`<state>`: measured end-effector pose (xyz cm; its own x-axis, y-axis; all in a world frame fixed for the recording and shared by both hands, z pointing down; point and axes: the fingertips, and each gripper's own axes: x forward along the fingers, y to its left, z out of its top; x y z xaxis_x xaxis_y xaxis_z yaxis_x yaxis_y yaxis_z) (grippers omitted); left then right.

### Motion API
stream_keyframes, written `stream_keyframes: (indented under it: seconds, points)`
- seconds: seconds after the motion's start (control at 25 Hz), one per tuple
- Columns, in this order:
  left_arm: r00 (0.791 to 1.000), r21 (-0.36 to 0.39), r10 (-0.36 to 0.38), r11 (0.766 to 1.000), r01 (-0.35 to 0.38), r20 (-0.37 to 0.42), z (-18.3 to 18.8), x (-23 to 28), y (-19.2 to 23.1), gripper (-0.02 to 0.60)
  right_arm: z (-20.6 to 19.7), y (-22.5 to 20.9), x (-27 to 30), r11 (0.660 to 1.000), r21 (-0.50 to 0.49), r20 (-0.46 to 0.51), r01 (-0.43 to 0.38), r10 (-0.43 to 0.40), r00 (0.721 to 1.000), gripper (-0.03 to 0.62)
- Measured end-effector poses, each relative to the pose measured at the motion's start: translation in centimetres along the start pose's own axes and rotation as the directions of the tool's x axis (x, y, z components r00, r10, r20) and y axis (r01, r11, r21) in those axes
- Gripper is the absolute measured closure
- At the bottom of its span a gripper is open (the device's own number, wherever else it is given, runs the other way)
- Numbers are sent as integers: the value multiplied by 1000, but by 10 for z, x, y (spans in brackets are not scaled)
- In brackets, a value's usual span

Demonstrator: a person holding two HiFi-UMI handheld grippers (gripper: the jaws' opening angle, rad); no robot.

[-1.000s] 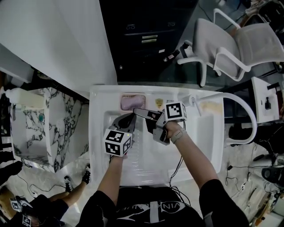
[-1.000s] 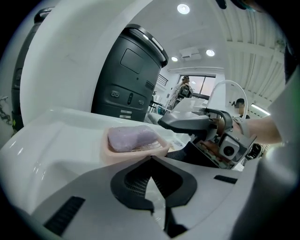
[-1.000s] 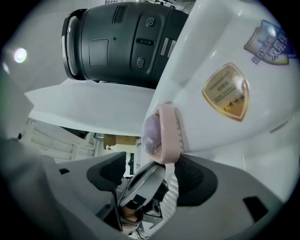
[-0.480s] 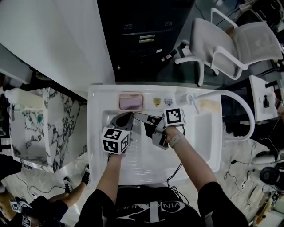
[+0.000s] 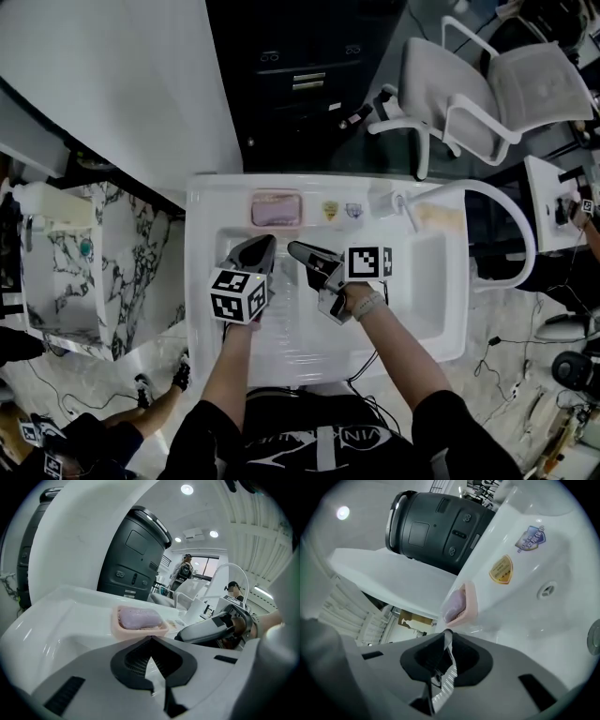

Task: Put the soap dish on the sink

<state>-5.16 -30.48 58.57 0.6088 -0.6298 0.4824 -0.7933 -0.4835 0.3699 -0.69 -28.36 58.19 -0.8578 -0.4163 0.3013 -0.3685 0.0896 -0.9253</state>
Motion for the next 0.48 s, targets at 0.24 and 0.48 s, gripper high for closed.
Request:
stream_keyframes:
  seconds: [0.24, 0.48]
  points:
    - [999, -2, 19, 1000, -19, 34, 6, -18, 2, 566, 1, 2, -8, 984, -156, 40, 84, -78, 996, 546]
    - [996, -7, 50, 999, -49, 80, 17, -41, 12, 566, 10, 16, -17, 933, -331, 115, 141, -109, 987, 557]
